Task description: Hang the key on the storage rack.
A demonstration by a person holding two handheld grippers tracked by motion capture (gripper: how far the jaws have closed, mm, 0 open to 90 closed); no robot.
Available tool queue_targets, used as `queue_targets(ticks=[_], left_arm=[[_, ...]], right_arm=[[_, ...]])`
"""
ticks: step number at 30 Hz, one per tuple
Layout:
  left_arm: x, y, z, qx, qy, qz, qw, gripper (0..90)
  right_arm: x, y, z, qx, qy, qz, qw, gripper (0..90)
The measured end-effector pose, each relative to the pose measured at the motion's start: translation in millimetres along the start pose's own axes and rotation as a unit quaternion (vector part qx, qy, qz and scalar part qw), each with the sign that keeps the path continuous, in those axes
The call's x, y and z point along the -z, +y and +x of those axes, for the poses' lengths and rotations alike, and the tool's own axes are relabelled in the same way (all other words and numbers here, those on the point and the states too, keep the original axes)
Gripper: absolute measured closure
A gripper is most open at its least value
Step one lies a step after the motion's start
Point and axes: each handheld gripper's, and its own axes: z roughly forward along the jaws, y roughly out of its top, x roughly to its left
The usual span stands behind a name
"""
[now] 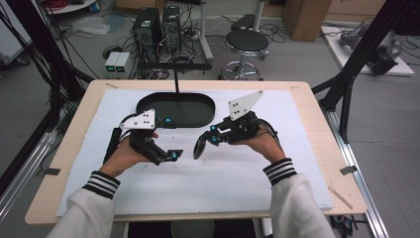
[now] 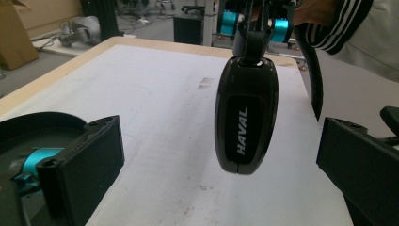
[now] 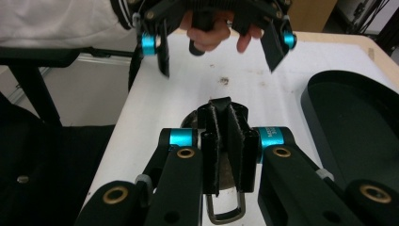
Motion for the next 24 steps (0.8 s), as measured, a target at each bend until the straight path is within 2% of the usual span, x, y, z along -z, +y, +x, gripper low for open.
queue_targets(ticks=[2,11,12,13,18,24], left_arm=[[-6.5,2.0,-0.2,-0.002,-0.007,0.008,0.9999,5.6],[-27.5,6.3,-2.1,-0.007,-0.029,0.029,0.9991,5.8],[-29.1,6.0,-2.2,-0.014,-0.03,0.032,0.999,6.1],[-30.6,5.7,-2.6,-0.016,-0.031,0.031,0.9989,9.3],[-39.0,6.5,-4.4,-0.014,-0.039,0.029,0.9987,13.2],[-46.0,6.9,-7.8,-0.022,-0.048,0.039,0.9978,20.4]], right_arm=[[-0.3,0.2,-0.4,-0.001,-0.002,-0.006,1.0,84.2],[0.5,1.5,-2.2,-0.004,-0.006,-0.022,0.9997,84.2],[0.9,1.5,-2.3,-0.005,-0.004,-0.024,0.9997,84.2],[1.5,1.4,-2.3,-0.007,-0.002,-0.029,0.9996,84.2],[2.2,1.3,-2.9,-0.005,-0.002,-0.031,0.9995,84.2],[0.6,1.6,-2.7,-0.007,0.002,-0.034,0.9994,84.1]])
